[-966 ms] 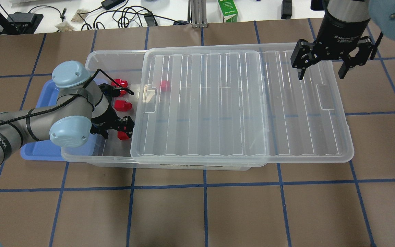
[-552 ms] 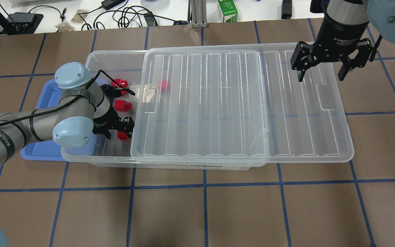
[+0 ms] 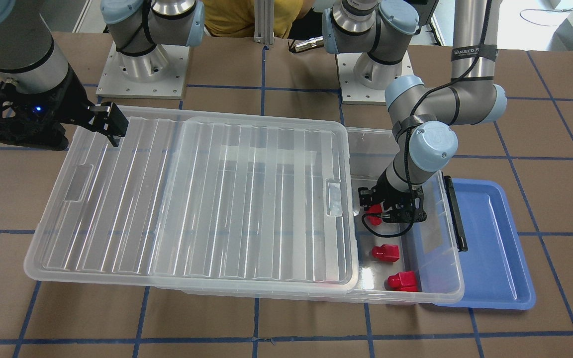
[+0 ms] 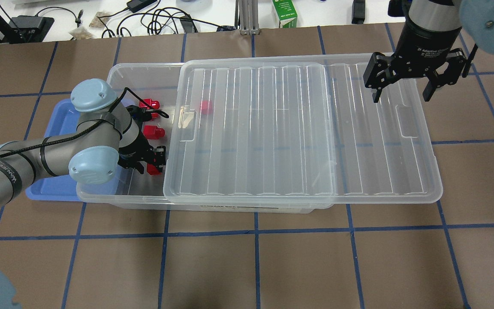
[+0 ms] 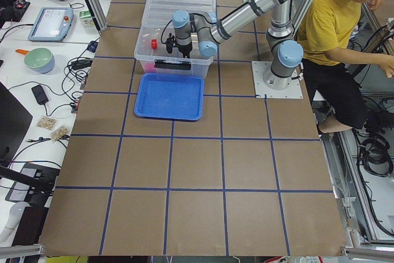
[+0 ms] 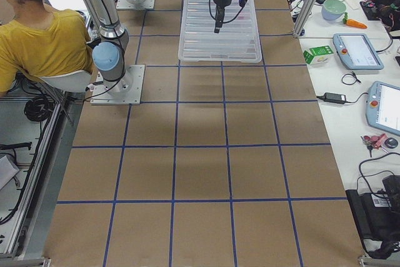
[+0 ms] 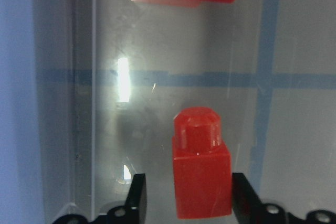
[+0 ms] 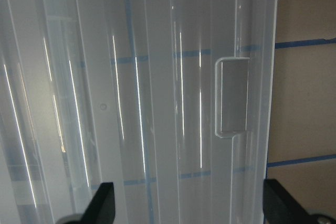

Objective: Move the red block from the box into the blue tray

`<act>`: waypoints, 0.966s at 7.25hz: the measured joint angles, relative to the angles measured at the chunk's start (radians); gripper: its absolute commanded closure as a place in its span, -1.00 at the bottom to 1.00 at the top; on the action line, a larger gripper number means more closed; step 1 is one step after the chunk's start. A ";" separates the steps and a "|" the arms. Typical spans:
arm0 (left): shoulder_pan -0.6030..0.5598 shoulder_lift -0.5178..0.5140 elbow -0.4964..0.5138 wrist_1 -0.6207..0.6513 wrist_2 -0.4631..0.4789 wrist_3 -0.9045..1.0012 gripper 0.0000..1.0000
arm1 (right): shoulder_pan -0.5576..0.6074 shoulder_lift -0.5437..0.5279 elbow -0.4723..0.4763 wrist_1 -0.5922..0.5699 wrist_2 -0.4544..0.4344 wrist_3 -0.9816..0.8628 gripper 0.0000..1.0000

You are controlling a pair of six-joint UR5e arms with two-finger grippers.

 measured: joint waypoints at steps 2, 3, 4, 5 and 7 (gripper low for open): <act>-0.001 0.005 0.009 0.004 -0.001 -0.006 1.00 | -0.001 0.000 0.000 0.000 0.000 0.000 -1.00; -0.002 0.017 0.018 0.003 -0.001 -0.006 1.00 | -0.001 0.000 0.000 0.000 -0.003 -0.001 -1.00; -0.004 0.036 0.035 -0.011 0.002 -0.007 1.00 | -0.001 0.000 0.000 0.000 -0.010 -0.002 -1.00; -0.006 0.065 0.058 -0.051 0.004 -0.007 1.00 | -0.001 0.000 0.001 0.000 -0.015 -0.002 -1.00; -0.008 0.148 0.131 -0.216 0.006 -0.008 1.00 | -0.002 0.002 0.001 -0.002 -0.018 -0.003 -1.00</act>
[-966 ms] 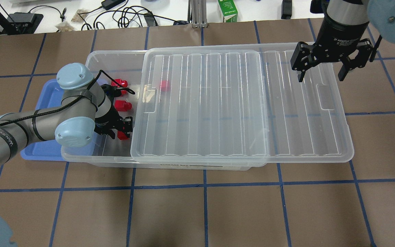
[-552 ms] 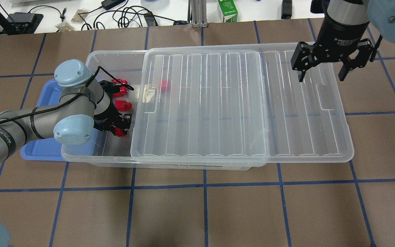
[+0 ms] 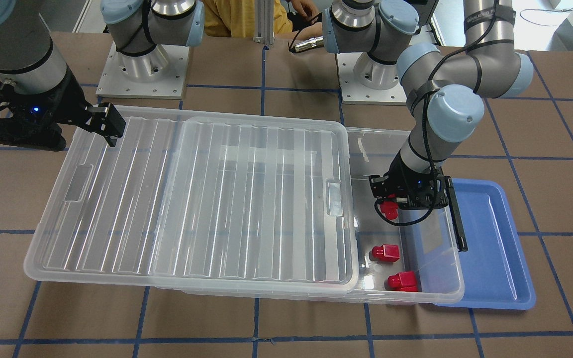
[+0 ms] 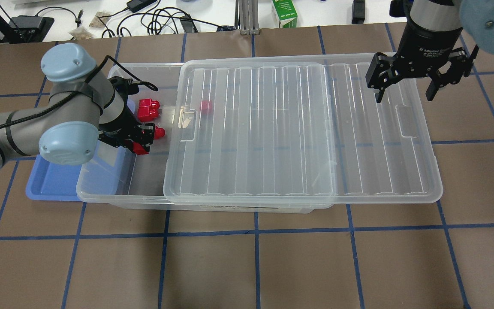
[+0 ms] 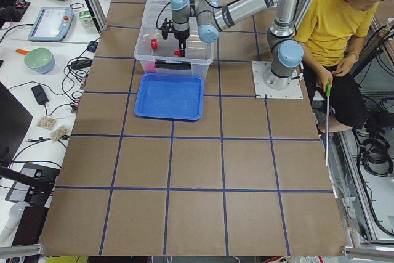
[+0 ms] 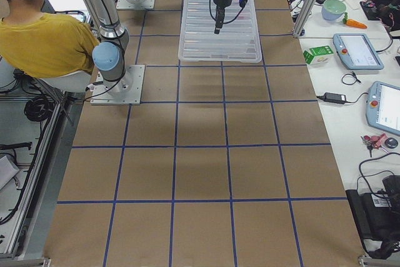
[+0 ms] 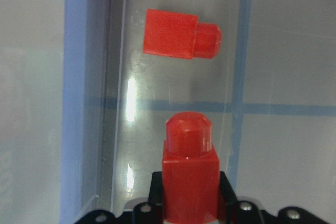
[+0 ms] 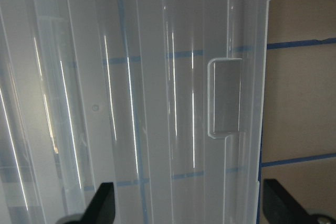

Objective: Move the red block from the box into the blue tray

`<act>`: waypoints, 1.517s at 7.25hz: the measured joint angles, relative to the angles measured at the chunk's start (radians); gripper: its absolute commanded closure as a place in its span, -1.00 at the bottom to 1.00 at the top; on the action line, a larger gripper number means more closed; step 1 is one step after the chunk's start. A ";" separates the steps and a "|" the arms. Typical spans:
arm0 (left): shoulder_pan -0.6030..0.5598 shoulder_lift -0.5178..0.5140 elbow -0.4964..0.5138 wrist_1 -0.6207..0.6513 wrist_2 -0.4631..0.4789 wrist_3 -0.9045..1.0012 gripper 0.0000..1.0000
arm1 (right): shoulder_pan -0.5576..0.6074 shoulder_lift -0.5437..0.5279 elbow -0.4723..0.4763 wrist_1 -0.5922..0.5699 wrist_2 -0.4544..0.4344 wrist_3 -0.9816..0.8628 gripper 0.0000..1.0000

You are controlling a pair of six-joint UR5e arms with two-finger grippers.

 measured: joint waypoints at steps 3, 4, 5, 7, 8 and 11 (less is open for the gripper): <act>0.020 0.070 0.189 -0.288 0.008 0.022 1.00 | -0.005 0.008 -0.001 -0.008 0.001 -0.004 -1.00; 0.065 0.066 0.236 -0.344 0.011 0.085 1.00 | -0.018 0.016 -0.001 -0.019 0.005 -0.005 -1.00; 0.143 0.054 0.258 -0.366 0.013 0.188 1.00 | -0.054 0.023 -0.001 -0.031 0.011 -0.017 -1.00; 0.307 0.007 0.264 -0.362 0.008 0.409 1.00 | -0.140 0.039 -0.001 -0.045 0.020 -0.084 -1.00; 0.368 -0.041 0.252 -0.324 0.002 0.492 1.00 | -0.176 0.044 0.000 -0.065 0.030 -0.128 -1.00; 0.431 -0.161 0.197 -0.148 -0.004 0.581 1.00 | -0.317 0.047 0.062 -0.115 0.117 -0.315 -1.00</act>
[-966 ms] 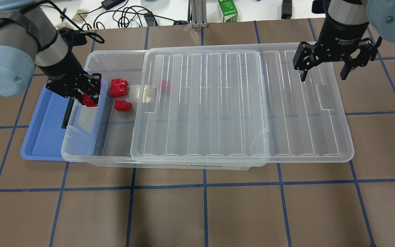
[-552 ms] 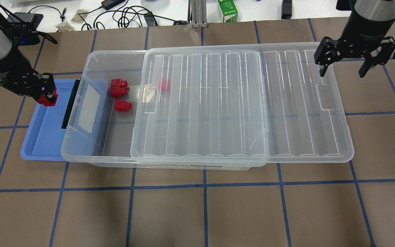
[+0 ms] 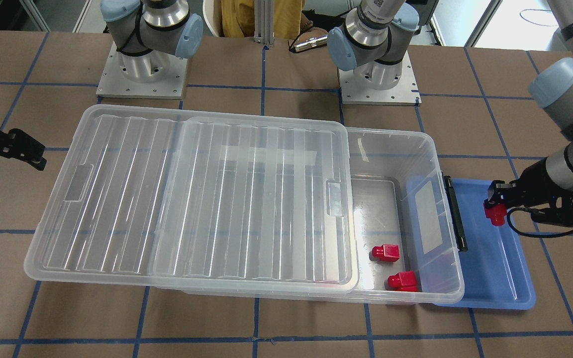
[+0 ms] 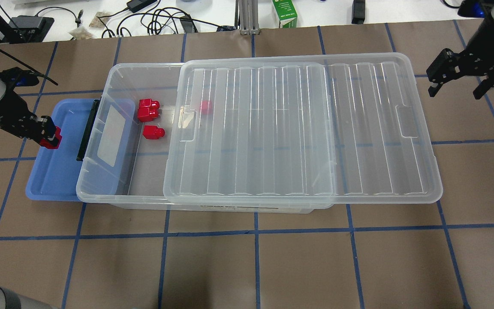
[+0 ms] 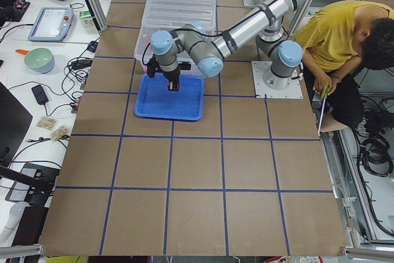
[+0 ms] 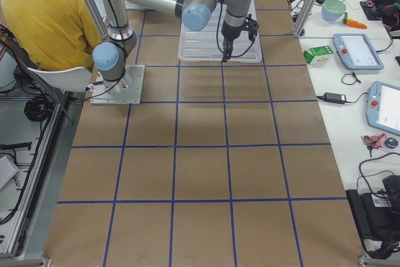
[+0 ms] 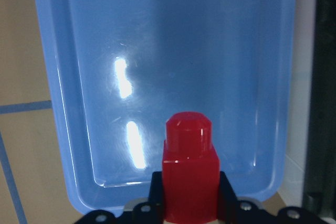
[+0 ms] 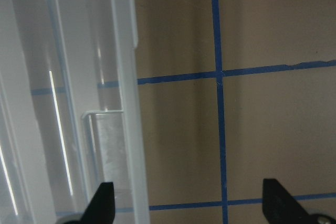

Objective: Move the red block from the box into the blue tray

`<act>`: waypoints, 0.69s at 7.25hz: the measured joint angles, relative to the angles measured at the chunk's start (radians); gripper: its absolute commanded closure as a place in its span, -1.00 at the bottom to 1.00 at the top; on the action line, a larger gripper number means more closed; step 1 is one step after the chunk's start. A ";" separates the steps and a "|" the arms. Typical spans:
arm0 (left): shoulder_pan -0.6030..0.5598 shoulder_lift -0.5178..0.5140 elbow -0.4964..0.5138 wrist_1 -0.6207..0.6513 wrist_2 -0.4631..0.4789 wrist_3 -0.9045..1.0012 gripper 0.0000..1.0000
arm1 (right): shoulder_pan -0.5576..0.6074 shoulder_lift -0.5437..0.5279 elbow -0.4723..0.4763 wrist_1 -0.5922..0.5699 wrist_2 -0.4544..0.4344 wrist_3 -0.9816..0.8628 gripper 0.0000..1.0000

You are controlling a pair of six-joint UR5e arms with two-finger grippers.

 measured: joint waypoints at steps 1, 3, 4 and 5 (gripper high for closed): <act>0.003 -0.021 -0.008 0.033 0.000 0.006 1.00 | -0.040 0.000 0.040 -0.051 0.014 -0.063 -1.00; 0.004 -0.070 -0.047 0.145 0.001 0.012 1.00 | -0.068 -0.001 0.120 -0.154 0.012 -0.122 -1.00; 0.004 -0.089 -0.079 0.198 0.002 0.012 -0.42 | -0.070 -0.002 0.147 -0.173 0.008 -0.129 -1.00; 0.004 -0.099 -0.099 0.224 0.002 0.011 -0.77 | -0.067 -0.003 0.162 -0.180 0.007 -0.130 -1.00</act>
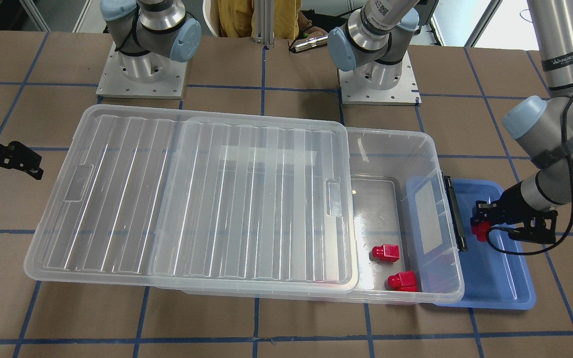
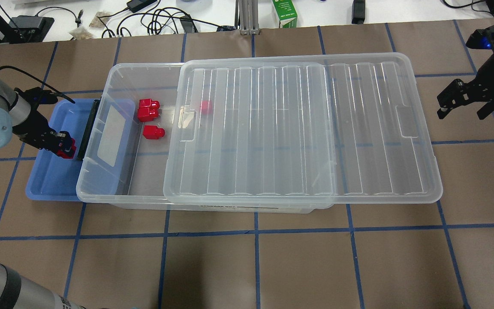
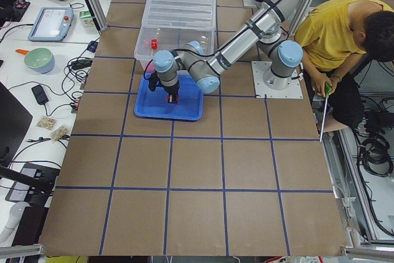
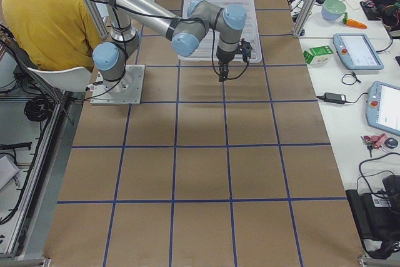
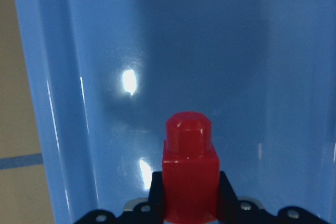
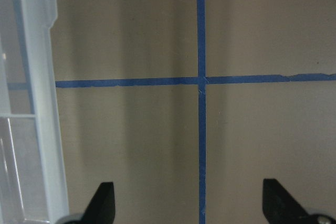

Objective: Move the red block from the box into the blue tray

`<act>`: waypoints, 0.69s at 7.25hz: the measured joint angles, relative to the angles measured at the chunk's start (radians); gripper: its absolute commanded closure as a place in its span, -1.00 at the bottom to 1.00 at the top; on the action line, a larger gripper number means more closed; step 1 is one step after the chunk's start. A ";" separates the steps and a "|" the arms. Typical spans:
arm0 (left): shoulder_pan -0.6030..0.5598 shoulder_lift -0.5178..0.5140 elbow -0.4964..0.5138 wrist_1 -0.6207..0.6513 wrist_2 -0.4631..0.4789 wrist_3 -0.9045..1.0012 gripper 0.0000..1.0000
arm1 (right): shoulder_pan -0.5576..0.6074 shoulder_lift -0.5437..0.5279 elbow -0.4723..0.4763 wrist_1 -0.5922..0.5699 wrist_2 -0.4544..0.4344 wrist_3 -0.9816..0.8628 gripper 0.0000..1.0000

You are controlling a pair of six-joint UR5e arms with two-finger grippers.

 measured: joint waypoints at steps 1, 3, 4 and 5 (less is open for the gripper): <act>0.000 -0.004 -0.006 0.009 0.000 0.001 -0.85 | 0.003 0.000 0.008 -0.002 0.000 -0.003 -1.00; -0.003 0.008 0.008 0.008 0.004 -0.004 -0.91 | 0.014 0.000 0.020 -0.002 0.000 -0.021 -1.00; -0.010 0.033 0.024 -0.013 0.004 -0.014 -0.91 | 0.023 0.003 0.024 -0.001 -0.001 -0.029 -1.00; -0.019 0.074 0.050 -0.062 -0.001 -0.024 -0.91 | 0.031 0.006 0.028 -0.001 -0.001 -0.032 -1.00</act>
